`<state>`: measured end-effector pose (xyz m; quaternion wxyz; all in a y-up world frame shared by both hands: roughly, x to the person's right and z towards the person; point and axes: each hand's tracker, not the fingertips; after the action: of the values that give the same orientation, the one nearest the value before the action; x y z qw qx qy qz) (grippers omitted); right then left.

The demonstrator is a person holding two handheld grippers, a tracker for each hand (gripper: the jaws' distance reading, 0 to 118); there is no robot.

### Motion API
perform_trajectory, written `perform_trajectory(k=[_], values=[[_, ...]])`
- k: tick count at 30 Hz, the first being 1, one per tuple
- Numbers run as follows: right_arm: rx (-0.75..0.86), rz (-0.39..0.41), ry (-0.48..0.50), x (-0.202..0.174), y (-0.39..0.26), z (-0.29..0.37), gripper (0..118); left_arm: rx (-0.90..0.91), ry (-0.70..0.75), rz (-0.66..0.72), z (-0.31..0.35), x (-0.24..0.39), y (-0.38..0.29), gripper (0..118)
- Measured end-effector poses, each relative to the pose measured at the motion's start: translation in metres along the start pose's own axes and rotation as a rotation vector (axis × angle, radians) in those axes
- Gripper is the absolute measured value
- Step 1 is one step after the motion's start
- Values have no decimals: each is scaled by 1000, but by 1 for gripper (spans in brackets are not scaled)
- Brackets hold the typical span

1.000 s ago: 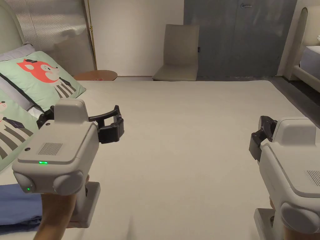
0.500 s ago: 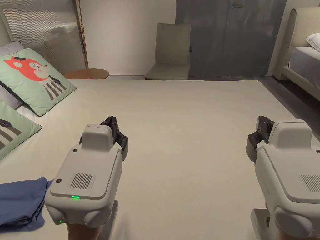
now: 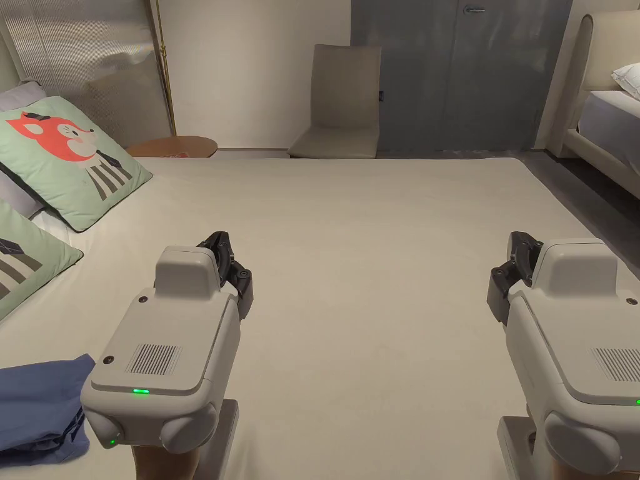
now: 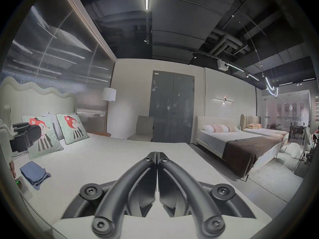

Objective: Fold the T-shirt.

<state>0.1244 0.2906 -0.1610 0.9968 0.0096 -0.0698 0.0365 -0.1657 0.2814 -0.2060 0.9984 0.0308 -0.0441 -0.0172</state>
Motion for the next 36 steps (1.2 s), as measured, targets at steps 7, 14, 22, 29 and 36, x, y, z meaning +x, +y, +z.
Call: perform_trajectory(k=[7, 14, 22, 29, 36], values=[[4, -2, 3, 0, 0, 0, 1, -13, -1, 5, 0, 0, -2, 0], [4, -4, 4, 2, 0, -1, 1, -14, 2, -19, -1, 2, -7, 0], [4, -2, 1, 2, 0, -1, 1, -21, 9, -28, -1, 2, -9, 0], [4, -2, 3, 3, 1, -1, 1, -18, 6, -29, -1, 2, -9, 0], [6, 3, 5, 2, 2, 0, 1, -20, 6, -27, 0, 2, -7, 0]])
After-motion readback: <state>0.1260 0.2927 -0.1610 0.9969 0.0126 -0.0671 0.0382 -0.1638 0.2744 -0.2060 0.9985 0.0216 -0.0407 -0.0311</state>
